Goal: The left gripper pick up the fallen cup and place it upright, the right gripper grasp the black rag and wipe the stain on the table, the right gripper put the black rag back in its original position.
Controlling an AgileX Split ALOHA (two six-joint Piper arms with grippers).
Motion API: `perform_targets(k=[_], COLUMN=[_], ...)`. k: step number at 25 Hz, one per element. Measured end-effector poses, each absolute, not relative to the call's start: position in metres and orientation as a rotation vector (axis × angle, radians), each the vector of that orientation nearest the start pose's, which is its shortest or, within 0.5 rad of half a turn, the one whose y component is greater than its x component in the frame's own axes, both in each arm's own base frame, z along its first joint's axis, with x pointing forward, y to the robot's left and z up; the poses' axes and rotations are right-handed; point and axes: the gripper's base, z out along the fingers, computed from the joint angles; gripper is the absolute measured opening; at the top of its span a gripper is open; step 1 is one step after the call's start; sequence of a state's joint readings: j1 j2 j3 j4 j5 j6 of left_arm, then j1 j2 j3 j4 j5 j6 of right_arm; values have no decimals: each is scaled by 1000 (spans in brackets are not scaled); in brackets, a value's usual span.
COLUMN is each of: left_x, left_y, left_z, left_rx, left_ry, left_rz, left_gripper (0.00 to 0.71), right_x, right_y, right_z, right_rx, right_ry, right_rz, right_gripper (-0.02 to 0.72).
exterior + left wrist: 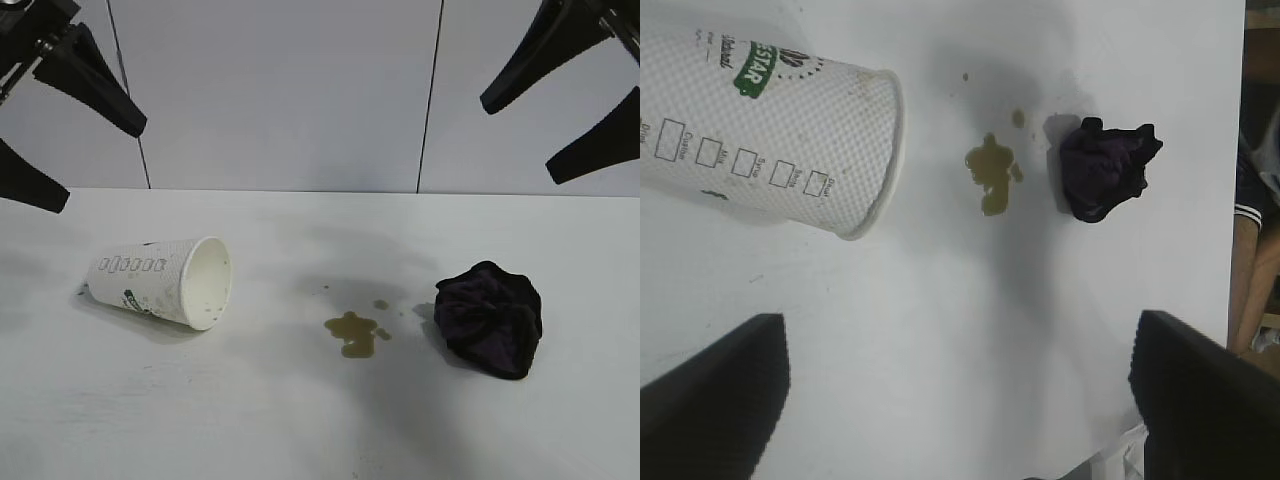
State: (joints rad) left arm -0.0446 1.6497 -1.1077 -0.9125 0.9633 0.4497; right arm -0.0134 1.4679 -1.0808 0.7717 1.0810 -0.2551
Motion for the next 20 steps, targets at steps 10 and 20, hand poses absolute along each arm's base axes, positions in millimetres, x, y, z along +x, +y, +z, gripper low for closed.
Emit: perform_targets(k=[10, 20], left_x=[329, 341], left_y=[-81, -103], left_z=[279, 335], left_rx=[374, 937], left_ry=[2456, 2163], left_rz=[-1055, -743], left_gripper=[664, 664], right_x=[278, 278], right_y=[53, 53], right_z=[287, 287], right_rx=[85, 81], right_ry=[2719, 2726], right_rz=[976, 981], right_gripper=[474, 473])
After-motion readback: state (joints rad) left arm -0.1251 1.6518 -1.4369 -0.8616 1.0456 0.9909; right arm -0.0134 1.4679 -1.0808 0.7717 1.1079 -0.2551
